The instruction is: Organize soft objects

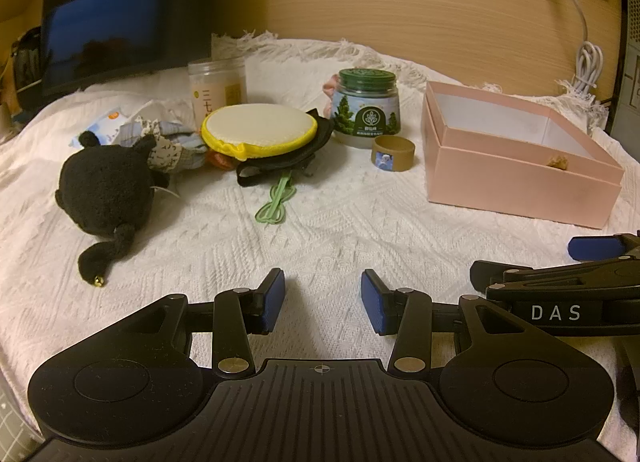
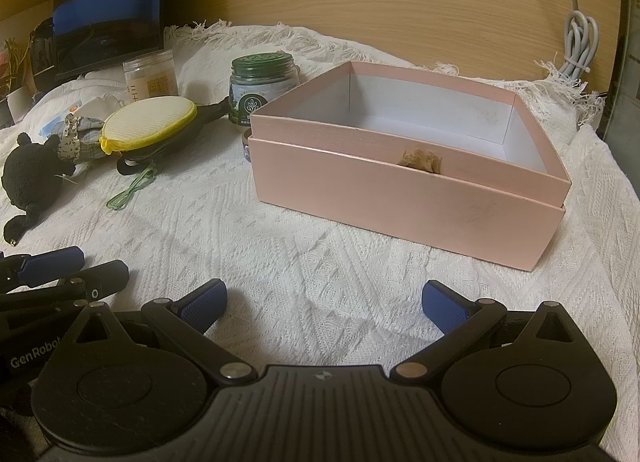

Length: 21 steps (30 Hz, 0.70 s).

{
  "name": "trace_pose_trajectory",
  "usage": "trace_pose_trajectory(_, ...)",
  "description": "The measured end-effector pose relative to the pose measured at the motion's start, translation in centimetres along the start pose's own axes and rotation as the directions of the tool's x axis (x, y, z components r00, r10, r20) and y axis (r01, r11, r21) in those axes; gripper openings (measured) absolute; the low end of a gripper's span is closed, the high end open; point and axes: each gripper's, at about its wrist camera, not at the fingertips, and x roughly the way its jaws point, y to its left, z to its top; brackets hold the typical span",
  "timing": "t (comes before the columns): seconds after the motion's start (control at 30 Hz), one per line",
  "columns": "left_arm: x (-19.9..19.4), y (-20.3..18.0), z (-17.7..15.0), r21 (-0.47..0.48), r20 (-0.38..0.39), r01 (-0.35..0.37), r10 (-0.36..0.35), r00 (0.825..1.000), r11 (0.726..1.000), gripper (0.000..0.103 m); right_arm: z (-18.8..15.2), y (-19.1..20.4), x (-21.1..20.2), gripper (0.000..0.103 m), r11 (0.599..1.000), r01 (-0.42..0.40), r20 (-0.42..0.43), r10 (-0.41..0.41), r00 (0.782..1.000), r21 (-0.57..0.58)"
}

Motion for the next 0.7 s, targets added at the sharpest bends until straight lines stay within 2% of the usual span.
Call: trace_pose_trajectory(0.7,-0.08,-0.14,0.30,0.002,0.001,-0.001,0.001,1.000,1.000,0.048,-0.02,-0.01,0.01,0.103,1.000,0.000,0.000,0.000,1.000,0.001)
